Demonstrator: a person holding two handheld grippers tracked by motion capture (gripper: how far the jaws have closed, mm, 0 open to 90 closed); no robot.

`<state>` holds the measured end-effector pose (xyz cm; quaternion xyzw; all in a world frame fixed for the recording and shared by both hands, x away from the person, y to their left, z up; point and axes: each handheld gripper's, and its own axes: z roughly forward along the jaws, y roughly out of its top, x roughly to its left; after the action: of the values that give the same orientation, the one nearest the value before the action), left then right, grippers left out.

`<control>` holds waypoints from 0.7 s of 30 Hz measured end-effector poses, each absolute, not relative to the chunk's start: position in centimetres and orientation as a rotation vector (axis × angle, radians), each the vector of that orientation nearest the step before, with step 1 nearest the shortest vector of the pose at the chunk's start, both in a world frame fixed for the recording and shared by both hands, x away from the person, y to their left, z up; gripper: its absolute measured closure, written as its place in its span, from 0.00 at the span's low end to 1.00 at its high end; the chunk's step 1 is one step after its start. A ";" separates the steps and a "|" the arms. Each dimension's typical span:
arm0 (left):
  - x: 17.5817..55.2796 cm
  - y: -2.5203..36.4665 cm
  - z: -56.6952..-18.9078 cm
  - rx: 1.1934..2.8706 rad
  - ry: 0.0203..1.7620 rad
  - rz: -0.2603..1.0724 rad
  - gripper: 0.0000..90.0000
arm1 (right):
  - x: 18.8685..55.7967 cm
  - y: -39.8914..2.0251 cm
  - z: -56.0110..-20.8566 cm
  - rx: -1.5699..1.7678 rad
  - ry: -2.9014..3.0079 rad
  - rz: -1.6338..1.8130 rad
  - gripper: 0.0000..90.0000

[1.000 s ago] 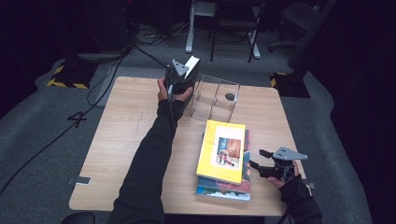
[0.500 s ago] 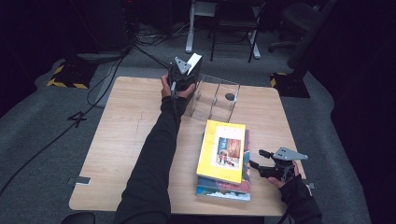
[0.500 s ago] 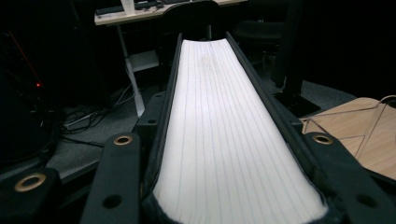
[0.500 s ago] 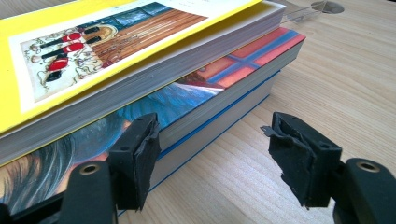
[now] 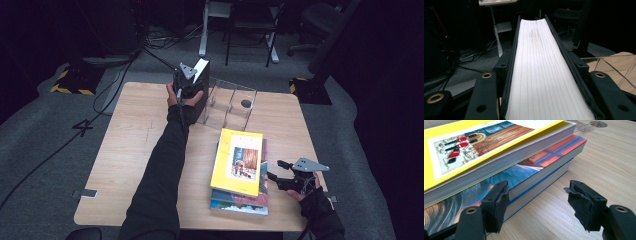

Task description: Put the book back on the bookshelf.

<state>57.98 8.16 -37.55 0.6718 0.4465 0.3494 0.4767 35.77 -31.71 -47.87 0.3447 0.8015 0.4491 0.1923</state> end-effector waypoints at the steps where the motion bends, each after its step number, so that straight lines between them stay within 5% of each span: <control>1: 58.0 8.1 -37.5 1.648 1.089 0.862 0.55 | 35.8 -31.7 -47.9 0.968 2.250 1.260 0.37; 21: 55.0 9.7 -36.4 1.670 1.053 0.859 0.42 | 35.6 -31.5 -47.6 0.952 2.252 1.228 0.37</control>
<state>54.97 9.70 -36.38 0.6827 0.4307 0.3511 0.4745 35.58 -31.48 -47.63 0.3407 0.8063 0.4396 0.2014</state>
